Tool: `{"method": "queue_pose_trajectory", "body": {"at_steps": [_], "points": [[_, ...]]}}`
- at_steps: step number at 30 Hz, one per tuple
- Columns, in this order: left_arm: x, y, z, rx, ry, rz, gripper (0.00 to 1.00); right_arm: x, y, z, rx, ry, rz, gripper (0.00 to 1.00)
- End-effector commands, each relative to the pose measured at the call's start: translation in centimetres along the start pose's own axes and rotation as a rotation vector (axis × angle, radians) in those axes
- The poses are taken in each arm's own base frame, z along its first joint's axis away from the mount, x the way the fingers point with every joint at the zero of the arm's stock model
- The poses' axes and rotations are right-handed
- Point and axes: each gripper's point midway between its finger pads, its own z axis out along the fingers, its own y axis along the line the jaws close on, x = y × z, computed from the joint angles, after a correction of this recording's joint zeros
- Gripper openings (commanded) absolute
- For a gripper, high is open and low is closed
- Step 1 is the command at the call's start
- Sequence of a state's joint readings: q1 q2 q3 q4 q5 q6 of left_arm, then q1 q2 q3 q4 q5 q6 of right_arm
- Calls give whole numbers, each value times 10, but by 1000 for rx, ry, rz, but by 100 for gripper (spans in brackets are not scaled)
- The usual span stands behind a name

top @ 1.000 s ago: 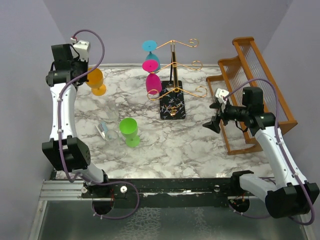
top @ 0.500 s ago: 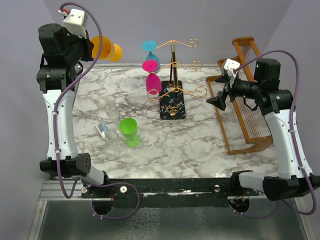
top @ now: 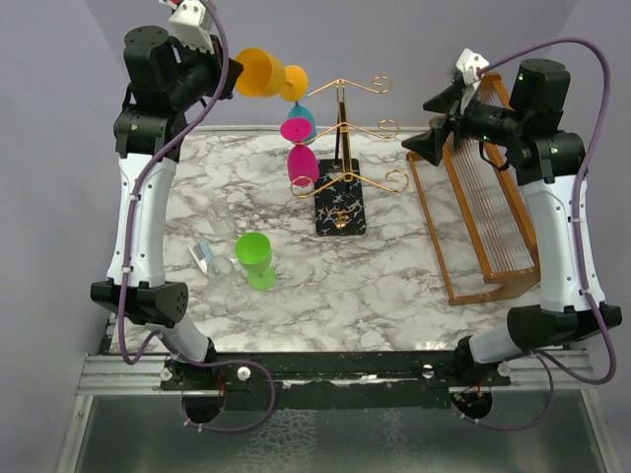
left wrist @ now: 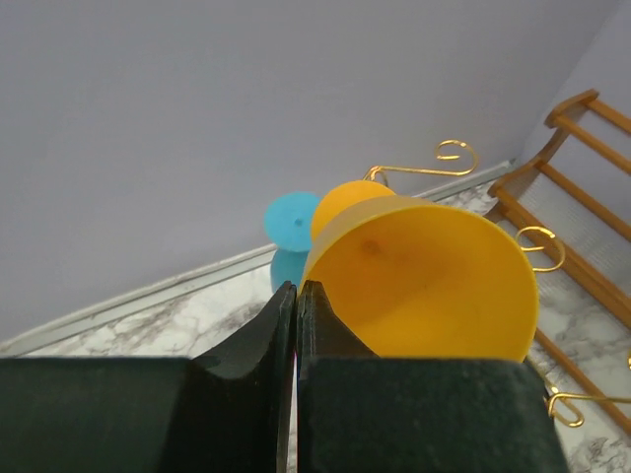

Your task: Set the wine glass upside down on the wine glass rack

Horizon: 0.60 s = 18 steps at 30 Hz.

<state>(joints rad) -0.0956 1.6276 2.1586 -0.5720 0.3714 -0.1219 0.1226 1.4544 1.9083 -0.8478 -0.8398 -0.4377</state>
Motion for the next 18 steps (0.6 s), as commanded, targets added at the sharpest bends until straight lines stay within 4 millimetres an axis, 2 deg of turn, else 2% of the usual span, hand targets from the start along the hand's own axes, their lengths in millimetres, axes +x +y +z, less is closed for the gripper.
{"method": "queue_pose_trajectory", "body": {"at_steps": [1,9,14,16,18], "points": [[-49,-45,1,122,-143,-10,0,-42,-14,12,8,-119,62,90],[-60,-112,12,361,-233,23,0,-60,-37,31,56,-233,174,84],[-61,-134,16,416,-240,17,0,-64,-49,34,116,-279,254,82],[-49,-137,28,428,-212,14,0,-64,-54,36,135,-286,281,81],[-45,-143,30,440,-203,16,0,-62,-60,37,159,-283,312,80]]}}
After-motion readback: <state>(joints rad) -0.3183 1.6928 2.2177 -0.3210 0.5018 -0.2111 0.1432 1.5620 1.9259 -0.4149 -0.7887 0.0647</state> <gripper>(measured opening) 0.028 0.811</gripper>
